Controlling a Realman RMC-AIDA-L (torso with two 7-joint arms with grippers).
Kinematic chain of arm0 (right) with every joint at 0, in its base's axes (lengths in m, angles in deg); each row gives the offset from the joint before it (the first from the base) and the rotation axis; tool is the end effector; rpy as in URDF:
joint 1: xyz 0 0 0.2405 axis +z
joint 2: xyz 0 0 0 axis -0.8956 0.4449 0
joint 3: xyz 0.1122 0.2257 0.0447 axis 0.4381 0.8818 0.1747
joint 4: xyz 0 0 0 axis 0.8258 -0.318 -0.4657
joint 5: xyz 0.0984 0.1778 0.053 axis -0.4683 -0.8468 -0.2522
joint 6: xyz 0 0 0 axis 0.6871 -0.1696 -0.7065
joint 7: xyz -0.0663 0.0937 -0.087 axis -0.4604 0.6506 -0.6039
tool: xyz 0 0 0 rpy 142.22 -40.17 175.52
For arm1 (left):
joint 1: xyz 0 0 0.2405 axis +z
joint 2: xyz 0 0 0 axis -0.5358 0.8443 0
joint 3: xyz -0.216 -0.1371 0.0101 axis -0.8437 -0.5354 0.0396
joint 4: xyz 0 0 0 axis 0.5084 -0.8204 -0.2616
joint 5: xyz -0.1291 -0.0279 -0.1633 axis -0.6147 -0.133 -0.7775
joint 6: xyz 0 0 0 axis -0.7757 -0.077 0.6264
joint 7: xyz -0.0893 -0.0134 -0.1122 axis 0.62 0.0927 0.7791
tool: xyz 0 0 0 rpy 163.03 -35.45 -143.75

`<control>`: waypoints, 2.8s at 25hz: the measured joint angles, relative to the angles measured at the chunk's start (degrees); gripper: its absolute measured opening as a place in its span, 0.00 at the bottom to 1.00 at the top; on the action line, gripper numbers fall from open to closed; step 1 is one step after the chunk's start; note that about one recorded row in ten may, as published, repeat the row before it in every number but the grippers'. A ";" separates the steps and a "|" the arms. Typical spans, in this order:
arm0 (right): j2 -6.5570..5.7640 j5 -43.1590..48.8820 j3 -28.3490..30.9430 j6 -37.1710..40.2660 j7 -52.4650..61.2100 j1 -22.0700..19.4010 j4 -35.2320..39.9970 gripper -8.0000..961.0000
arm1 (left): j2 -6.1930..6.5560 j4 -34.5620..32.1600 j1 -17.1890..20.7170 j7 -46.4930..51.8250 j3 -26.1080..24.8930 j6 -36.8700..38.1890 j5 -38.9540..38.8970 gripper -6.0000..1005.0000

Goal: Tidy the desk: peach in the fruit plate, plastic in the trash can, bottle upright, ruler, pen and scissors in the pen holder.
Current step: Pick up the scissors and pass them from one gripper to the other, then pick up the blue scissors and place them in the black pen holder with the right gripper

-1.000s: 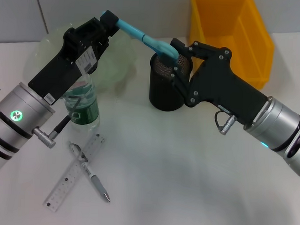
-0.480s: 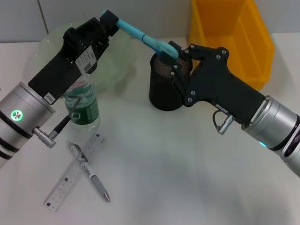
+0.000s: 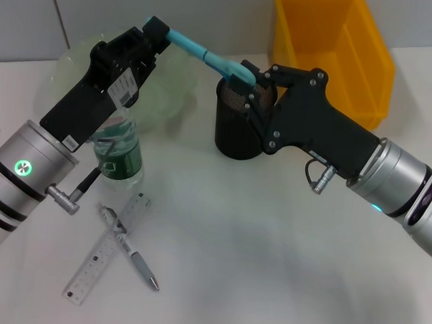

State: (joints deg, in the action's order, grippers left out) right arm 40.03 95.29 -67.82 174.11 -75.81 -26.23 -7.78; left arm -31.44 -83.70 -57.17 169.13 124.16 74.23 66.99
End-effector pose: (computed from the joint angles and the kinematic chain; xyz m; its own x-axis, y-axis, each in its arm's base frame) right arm 0.2111 0.3150 -0.0490 0.6169 0.4683 -0.6326 -0.1752 -0.7019 -0.6904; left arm -0.1983 0.3344 -0.0444 -0.3417 0.6520 0.6769 0.6376 -0.3682 0.6766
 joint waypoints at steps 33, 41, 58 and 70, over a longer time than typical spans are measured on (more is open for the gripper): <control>0.00 -0.25 0.13 -0.13 0.00 0.14 -0.56 0.09 | 0.17 0.18 -0.10 -0.50 -0.32 1.02 -0.24 0.44; -0.60 -0.36 4.47 3.75 12.08 -2.74 5.45 0.10 | 0.74 0.30 0.74 -8.54 -1.19 4.80 0.11 0.51; -3.24 20.60 3.18 -1.63 85.25 -3.34 56.86 0.13 | 3.35 6.13 1.41 -51.77 -2.85 16.21 15.18 0.50; -8.12 51.49 -1.11 0.86 117.69 13.56 75.77 0.15 | 5.45 8.89 4.15 -61.37 -4.41 15.97 18.37 0.50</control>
State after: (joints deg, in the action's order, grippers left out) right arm 31.91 146.78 -68.93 174.97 41.88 -12.67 67.99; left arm -25.99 -74.80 -53.03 107.76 119.75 90.20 85.36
